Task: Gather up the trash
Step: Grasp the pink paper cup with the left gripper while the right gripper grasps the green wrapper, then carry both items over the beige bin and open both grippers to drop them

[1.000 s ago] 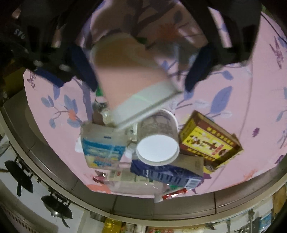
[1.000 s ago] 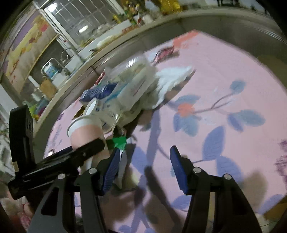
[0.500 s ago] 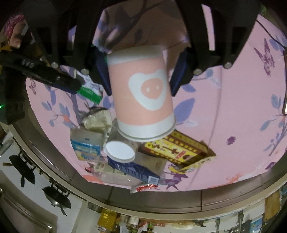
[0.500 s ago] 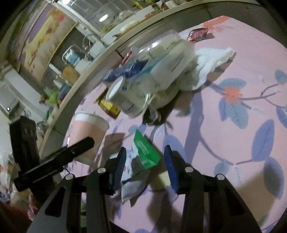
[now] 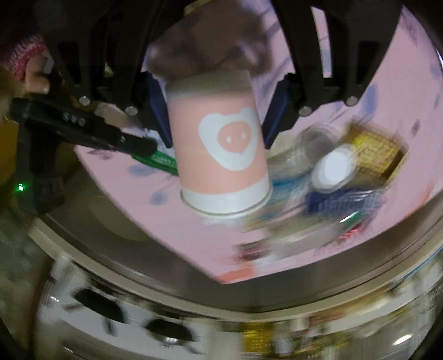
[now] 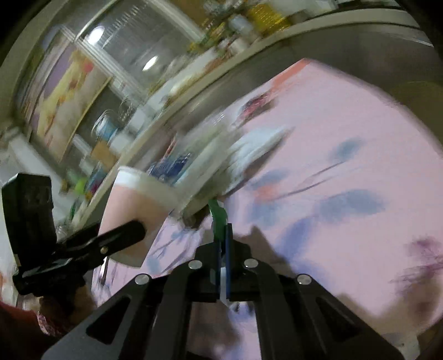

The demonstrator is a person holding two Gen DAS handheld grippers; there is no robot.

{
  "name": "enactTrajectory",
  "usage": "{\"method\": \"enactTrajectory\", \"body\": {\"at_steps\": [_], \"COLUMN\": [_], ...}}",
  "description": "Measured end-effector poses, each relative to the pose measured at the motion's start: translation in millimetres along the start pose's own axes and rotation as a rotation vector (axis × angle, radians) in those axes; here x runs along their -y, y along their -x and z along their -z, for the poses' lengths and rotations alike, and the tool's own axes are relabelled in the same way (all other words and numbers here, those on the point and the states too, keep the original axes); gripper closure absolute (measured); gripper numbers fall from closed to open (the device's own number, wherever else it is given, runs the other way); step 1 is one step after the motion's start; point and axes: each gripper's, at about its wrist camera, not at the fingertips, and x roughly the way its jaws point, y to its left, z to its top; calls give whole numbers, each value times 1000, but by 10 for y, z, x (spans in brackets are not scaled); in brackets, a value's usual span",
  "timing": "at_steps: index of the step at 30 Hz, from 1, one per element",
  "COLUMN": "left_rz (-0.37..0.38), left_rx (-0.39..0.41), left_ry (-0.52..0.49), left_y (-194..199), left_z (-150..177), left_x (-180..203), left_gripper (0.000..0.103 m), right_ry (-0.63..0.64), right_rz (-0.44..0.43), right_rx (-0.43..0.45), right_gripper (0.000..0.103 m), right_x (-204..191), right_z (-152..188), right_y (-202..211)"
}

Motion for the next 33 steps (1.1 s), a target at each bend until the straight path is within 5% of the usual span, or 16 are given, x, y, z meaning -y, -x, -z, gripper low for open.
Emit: {"method": "enactTrajectory", "body": {"at_steps": [6, 9, 14, 19, 22, 23, 24, 26, 33], "left_rz": [206, 264, 309, 259, 238, 238, 240, 242, 263], "left_rx": [-37, -65, -179, -289, -292, -286, -283, -269, -100], "left_ry": [-150, -180, -174, -167, -141, -137, -133, -98, -22], "left_y": [-921, -1488, -2373, -2840, -2901, -2910, -2911, -2847, -2092], "left_z": [-841, -1260, -1699, -1682, -1638, -1637, -1644, -1671, -1680], "left_x": [977, 1372, 1736, 1837, 1799, 1809, 1818, 1762, 1535], "left_gripper": [41, 41, 40, 33, 32, 32, 32, 32, 32], "right_ry": [-163, -262, -333, -364, -397, -404, -409, -411, -329], "right_rz": [225, 316, 408, 420, 380, 378, 384, 407, 441], "right_rx": [285, 357, 350, 341, 362, 366, 370, 393, 495], "right_gripper": [103, 103, 103, 100, 93, 82, 60, 43, 42], "right_x": [1091, 1618, 2104, 2319, 2426, 2459, 2438, 2398, 1862], "right_z": [-523, -775, -1021, -1017, -948, -909, -917, -910, -899], "right_y": [806, 921, 783, 631, 670, 716, 712, 727, 991]}}
